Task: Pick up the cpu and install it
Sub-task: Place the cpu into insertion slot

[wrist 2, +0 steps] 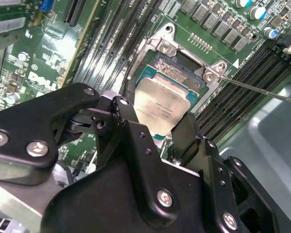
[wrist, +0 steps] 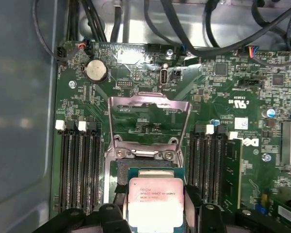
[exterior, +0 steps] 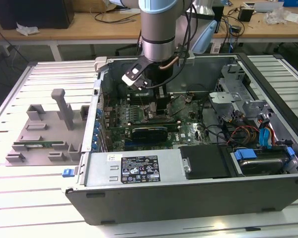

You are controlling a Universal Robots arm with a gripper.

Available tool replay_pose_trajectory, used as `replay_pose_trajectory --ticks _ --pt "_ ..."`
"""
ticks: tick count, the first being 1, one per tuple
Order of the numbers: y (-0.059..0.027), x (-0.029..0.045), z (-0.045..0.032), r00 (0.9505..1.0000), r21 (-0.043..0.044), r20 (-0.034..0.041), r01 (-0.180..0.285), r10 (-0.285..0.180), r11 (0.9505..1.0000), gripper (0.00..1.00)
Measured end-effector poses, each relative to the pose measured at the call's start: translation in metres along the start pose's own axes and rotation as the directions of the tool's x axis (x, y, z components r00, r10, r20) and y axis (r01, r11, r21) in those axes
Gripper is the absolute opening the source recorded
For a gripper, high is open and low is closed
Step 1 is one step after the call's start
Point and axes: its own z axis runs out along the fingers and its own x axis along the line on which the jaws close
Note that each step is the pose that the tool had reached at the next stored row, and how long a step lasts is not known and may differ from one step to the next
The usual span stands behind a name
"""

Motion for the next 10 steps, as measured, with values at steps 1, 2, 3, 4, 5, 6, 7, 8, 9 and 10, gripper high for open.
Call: replay_pose_trajectory --ticks 1,2,3,4,5,6,7,8,9,10 --pt "-0.0024 0.0012 0.0030 1.0000 0.0001 0.0018 0.000 0.000 1.0000 0.55" --pt "-0.0031 0.0020 0.0047 1.0000 0.0002 0.0034 0.000 0.000 1.0000 0.55" --pt "-0.0036 0.0030 0.0057 1.0000 0.0002 0.0041 0.000 0.000 1.0000 0.55" --pt "-0.0039 0.0034 0.0062 1.0000 0.0001 0.0042 0.000 0.000 1.0000 0.55" --pt "-0.0048 0.0042 0.0078 1.0000 0.0001 0.0049 0.000 0.000 1.0000 0.55" --pt "-0.0058 0.0047 0.0104 1.0000 0.0003 0.0060 0.000 0.000 1.0000 0.55" --pt "-0.0062 0.0049 0.0119 1.0000 0.0003 0.0061 0.000 0.000 1.0000 0.55" --pt "-0.0063 0.0051 0.0130 1.0000 0.0002 0.0063 0.000 0.000 1.0000 0.55" --pt "-0.0063 0.0055 0.0142 1.0000 0.0003 0.0064 0.000 0.000 1.0000 0.55" --pt "-0.0063 0.0065 0.0155 1.0000 0.0004 0.0066 0.000 0.000 1.0000 0.55"
